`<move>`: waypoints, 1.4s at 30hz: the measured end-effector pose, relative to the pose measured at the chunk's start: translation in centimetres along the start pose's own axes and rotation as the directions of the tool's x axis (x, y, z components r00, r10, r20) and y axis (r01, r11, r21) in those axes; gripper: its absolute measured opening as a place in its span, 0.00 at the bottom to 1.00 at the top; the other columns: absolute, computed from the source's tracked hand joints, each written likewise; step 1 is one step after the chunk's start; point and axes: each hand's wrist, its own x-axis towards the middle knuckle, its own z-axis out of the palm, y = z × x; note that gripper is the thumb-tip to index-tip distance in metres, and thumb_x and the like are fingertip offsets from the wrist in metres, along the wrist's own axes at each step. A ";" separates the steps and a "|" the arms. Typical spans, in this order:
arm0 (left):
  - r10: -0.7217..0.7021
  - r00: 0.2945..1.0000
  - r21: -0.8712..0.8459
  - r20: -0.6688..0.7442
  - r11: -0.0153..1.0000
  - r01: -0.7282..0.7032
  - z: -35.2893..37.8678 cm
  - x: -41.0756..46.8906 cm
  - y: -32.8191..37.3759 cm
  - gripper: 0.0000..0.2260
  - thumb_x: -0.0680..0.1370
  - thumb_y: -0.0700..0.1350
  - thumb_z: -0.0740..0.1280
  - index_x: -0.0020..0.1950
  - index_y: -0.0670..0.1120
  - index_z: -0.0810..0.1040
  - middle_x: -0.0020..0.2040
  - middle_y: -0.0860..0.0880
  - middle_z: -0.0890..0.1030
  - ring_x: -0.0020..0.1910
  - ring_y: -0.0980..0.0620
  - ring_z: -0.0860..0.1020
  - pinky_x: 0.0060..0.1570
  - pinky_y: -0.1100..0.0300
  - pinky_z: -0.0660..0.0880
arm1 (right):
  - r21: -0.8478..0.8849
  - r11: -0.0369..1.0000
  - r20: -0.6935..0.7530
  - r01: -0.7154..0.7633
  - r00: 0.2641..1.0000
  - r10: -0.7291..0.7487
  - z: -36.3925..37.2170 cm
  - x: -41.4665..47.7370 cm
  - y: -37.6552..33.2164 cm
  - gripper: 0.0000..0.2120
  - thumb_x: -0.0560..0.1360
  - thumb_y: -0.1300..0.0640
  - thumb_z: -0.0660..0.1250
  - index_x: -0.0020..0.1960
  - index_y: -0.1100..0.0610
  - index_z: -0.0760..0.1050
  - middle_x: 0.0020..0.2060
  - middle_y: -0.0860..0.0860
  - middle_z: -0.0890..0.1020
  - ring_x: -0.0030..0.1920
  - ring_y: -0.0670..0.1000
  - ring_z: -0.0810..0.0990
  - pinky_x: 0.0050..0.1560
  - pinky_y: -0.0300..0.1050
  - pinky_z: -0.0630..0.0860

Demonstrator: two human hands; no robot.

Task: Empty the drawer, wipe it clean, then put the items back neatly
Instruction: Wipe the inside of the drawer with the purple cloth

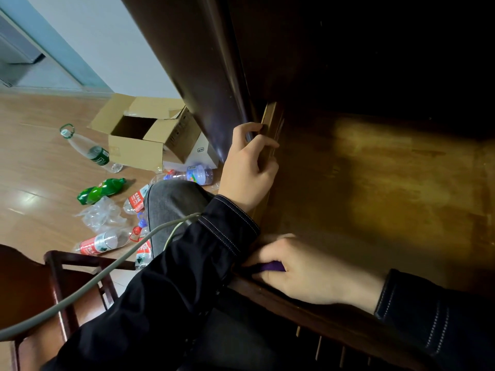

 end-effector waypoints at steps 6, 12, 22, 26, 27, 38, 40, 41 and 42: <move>0.011 1.000 0.001 -0.010 1.000 -0.011 0.1 0.0 -0.2 0.09 0.73 0.36 0.68 0.52 0.43 0.81 0.66 0.46 0.69 0.49 0.58 0.73 0.46 0.75 0.67 | -0.194 0.981 0.089 -0.011 0.996 0.029 0.0 0.4 0.4 0.18 0.80 0.52 0.64 0.67 0.40 0.77 0.65 0.41 0.80 0.66 0.49 0.77 0.66 0.49 0.74; 0.011 1.000 0.002 0.005 1.000 -0.011 0.0 -0.1 0.0 0.09 0.73 0.36 0.68 0.52 0.43 0.81 0.66 0.46 0.70 0.44 0.57 0.74 0.43 0.71 0.69 | 0.013 1.000 0.074 -0.028 0.997 0.027 -0.1 0.1 0.4 0.13 0.80 0.56 0.65 0.61 0.45 0.82 0.57 0.41 0.84 0.59 0.43 0.80 0.62 0.49 0.76; 0.018 1.000 0.013 0.001 1.000 -0.018 0.0 -0.1 0.1 0.08 0.74 0.36 0.68 0.52 0.43 0.81 0.66 0.46 0.70 0.49 0.60 0.73 0.46 0.72 0.69 | 0.161 0.973 0.173 -0.167 0.975 0.139 -2.2 -2.6 1.8 0.11 0.80 0.58 0.67 0.57 0.47 0.84 0.49 0.47 0.87 0.48 0.49 0.84 0.51 0.46 0.80; 0.011 1.000 0.014 0.015 1.000 -0.011 0.0 -0.1 0.0 0.08 0.75 0.37 0.68 0.52 0.44 0.81 0.67 0.47 0.69 0.51 0.57 0.74 0.49 0.69 0.71 | 0.057 0.986 0.170 -0.155 0.975 0.144 -1.8 -2.5 1.8 0.11 0.79 0.56 0.68 0.57 0.44 0.83 0.50 0.43 0.86 0.45 0.41 0.83 0.48 0.39 0.79; 0.007 1.000 0.014 0.020 1.000 -0.007 0.0 -0.1 0.0 0.08 0.75 0.37 0.68 0.52 0.44 0.81 0.67 0.47 0.69 0.51 0.57 0.74 0.48 0.70 0.71 | 0.091 0.987 0.153 -0.136 0.981 0.121 -2.0 -2.6 1.7 0.09 0.79 0.53 0.68 0.56 0.42 0.82 0.49 0.42 0.85 0.45 0.43 0.83 0.48 0.41 0.80; -0.002 0.999 0.025 0.032 1.000 0.001 -0.2 -0.1 0.1 0.08 0.75 0.37 0.68 0.53 0.43 0.81 0.67 0.46 0.68 0.50 0.57 0.73 0.50 0.59 0.75 | 0.201 0.977 0.171 -0.065 0.985 0.030 -3.4 -2.9 1.0 0.10 0.79 0.55 0.70 0.59 0.47 0.84 0.50 0.40 0.83 0.50 0.43 0.82 0.53 0.42 0.78; 0.000 1.000 0.023 0.027 1.000 -0.001 -0.2 0.0 0.2 0.08 0.75 0.37 0.68 0.52 0.43 0.81 0.67 0.46 0.69 0.51 0.58 0.73 0.51 0.58 0.75 | 0.252 0.966 0.157 -0.055 0.987 0.016 -3.4 -3.0 0.6 0.10 0.79 0.55 0.70 0.59 0.48 0.84 0.50 0.41 0.83 0.50 0.44 0.82 0.53 0.41 0.78; 0.002 1.000 0.022 0.028 1.000 -0.003 -0.2 0.0 0.2 0.08 0.75 0.37 0.68 0.52 0.43 0.81 0.67 0.46 0.69 0.51 0.58 0.73 0.51 0.58 0.75 | 0.211 0.975 0.159 -0.076 0.986 0.042 -3.2 -2.9 0.6 0.10 0.79 0.56 0.70 0.59 0.49 0.84 0.50 0.42 0.83 0.50 0.45 0.83 0.54 0.44 0.79; 0.003 1.000 0.022 0.029 1.000 -0.004 -0.2 0.0 0.2 0.08 0.75 0.37 0.67 0.52 0.43 0.81 0.67 0.46 0.69 0.51 0.58 0.73 0.51 0.58 0.75 | 0.141 0.986 0.168 -0.094 0.983 0.069 -2.9 -2.7 0.7 0.10 0.79 0.57 0.69 0.59 0.49 0.84 0.51 0.44 0.84 0.50 0.47 0.83 0.56 0.47 0.79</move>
